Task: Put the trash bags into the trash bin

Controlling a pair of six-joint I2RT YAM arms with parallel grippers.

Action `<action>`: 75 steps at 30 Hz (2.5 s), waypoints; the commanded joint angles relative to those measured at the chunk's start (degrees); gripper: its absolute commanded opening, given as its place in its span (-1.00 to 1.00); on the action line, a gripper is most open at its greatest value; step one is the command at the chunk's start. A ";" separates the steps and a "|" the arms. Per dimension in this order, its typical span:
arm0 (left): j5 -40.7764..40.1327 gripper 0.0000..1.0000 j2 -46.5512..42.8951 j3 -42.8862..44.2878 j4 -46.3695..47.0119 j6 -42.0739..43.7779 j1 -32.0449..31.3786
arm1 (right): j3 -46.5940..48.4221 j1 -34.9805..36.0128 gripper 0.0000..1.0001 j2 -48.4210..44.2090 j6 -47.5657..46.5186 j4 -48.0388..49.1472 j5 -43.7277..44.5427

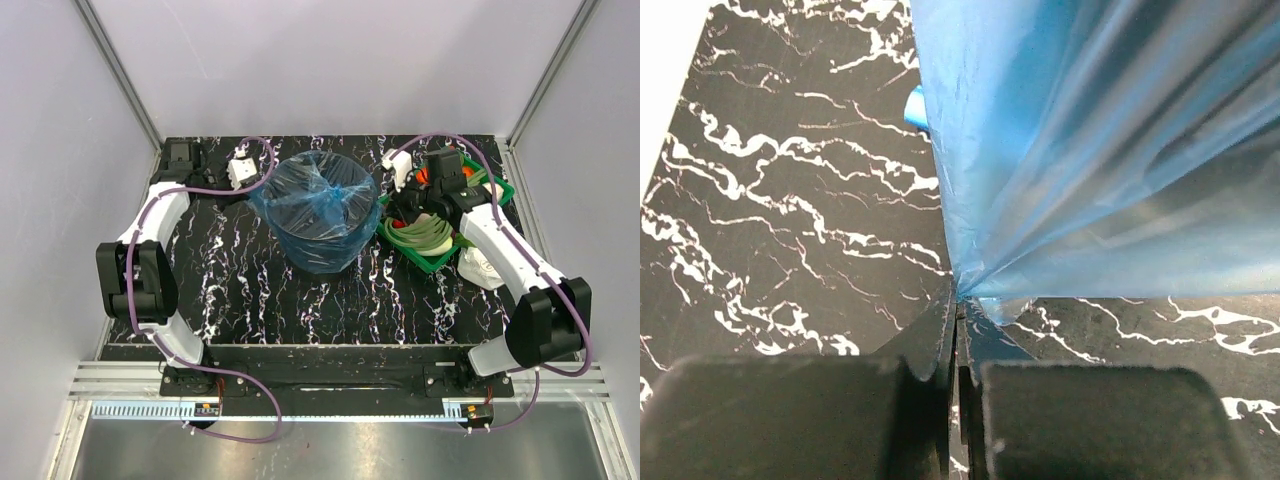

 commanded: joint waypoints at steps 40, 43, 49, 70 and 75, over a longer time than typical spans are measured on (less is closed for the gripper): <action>-1.65 -1.00 1.21 -7.29 6.73 -1.66 1.42 | -4.66 0.43 -1.00 3.71 -1.00 4.01 2.25; -1.92 -1.00 1.29 -7.55 6.73 -1.84 1.07 | -4.57 0.43 -1.00 3.27 -1.09 3.66 2.43; -2.01 -0.79 0.77 -6.67 6.73 -3.59 0.72 | -4.40 0.43 -1.00 2.04 -1.62 2.87 2.96; 1.42 0.98 -15.66 6.93 -5.92 -19.03 4.85 | -0.53 0.43 -1.00 -1.48 -2.24 -0.65 5.50; -6.91 0.98 -19.26 14.68 -10.24 -25.02 -8.39 | 0.52 0.43 -0.60 -1.74 -1.27 -1.09 6.82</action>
